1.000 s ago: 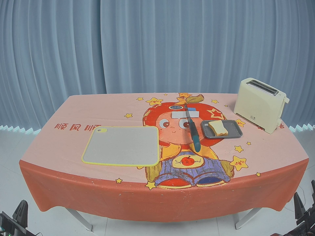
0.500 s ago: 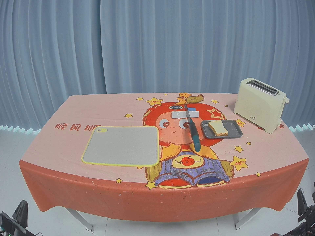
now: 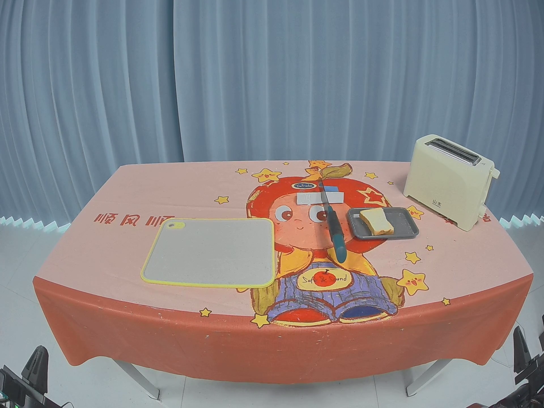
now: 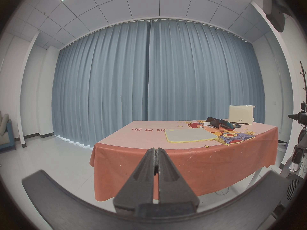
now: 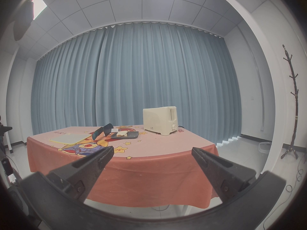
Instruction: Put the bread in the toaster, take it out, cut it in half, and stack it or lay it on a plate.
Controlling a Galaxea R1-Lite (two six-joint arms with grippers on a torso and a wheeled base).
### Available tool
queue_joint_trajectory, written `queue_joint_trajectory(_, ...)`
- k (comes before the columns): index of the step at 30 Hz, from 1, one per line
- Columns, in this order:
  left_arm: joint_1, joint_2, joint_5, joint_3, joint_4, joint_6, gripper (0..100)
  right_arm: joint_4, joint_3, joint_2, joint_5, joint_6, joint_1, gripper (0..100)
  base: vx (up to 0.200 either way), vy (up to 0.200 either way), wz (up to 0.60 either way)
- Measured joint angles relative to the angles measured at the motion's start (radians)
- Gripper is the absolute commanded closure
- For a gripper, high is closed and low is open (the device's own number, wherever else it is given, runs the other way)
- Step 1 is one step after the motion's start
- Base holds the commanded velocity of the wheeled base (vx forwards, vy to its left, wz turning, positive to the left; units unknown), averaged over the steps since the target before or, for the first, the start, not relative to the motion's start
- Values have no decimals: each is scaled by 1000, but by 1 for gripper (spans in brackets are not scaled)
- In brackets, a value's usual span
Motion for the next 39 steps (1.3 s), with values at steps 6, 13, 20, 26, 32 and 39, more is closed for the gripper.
queue_joint_trajectory(6,0,0,0,0,0,0,100,1,0,-16,31,-19,48,0,0,0,0)
queue_joint_trajectory(13,0,0,0,0,0,0,100,-1,0,-42,23,-15,67,0,0,0,0)
queue_joint_trajectory(20,0,0,0,0,0,0,100,3,0,-49,32,-14,66,0,0,0,0)
queue_joint_trajectory(26,0,0,0,0,0,0,100,3,0,-49,33,-15,66,0,0,0,0)
queue_joint_trajectory(32,0,0,0,0,0,0,100,3,0,-49,34,-15,67,0,0,0,0)
queue_joint_trajectory(39,0,0,0,0,0,0,100,3,0,-49,34,-14,67,0,0,0,0)
